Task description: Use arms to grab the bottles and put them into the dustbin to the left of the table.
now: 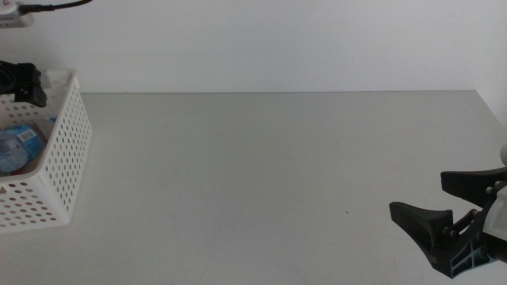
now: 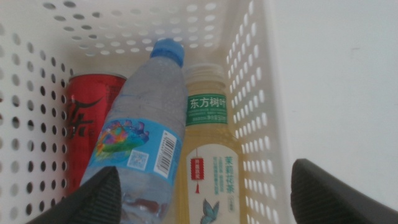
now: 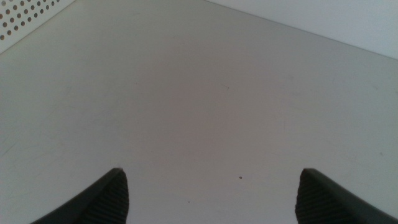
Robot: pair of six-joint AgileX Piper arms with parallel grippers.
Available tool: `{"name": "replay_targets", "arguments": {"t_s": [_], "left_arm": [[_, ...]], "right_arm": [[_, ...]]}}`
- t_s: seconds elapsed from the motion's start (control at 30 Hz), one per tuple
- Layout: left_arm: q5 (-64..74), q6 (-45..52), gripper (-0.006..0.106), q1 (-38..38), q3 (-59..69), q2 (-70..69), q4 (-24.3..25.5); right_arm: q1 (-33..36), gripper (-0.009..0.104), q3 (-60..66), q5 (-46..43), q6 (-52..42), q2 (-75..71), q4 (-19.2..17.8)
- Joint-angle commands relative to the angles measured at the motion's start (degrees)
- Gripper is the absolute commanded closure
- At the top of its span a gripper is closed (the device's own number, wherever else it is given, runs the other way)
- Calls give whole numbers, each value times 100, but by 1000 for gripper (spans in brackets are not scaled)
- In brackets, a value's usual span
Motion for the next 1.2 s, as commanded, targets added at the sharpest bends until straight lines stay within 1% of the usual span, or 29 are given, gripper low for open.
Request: {"name": "replay_targets", "arguments": {"t_s": [0.0, 0.1, 0.2, 0.3, 0.37, 0.43, 0.53, 0.63, 0.77, 0.97, 1.17], "left_arm": [[-100, -22, 7, -38, -198, -460, -195], [-77, 253, 7, -66, -198, -753, -328], [-181, 414, 7, -289, -182, -1097, -356], [-620, 393, 7, -820, 139, -1590, -77], [-1297, 388, 7, -1302, 603, -2031, 200], [-1902, 372, 7, -1667, 1046, -2431, 341], [-2771, 195, 7, -2014, 1806, -2943, 376], [-3391, -128, 7, -2101, 2321, -3368, 376], [-3651, -373, 7, -2086, 2701, -3794, 384], [-3724, -386, 7, -2086, 2774, -4069, 384], [-3717, -386, 7, -2086, 2774, -3996, 384]], "right_arm": [[18, 6, -161, -382, -83, -29, -42], [18, 6, -161, -382, -83, -29, -42], [18, 6, -161, -382, -83, -29, -42], [18, 6, -161, -382, -83, -29, -42], [18, 6, -161, -382, -83, -29, -42], [18, 6, -161, -382, -83, -29, -42], [18, 6, -162, -382, -83, -21, -42], [18, 6, -162, -382, -83, -21, -42], [18, 6, -162, -382, -83, -21, -42], [18, 6, -162, -382, -83, -21, -42], [18, 6, -162, -382, -83, -21, -42]]}}
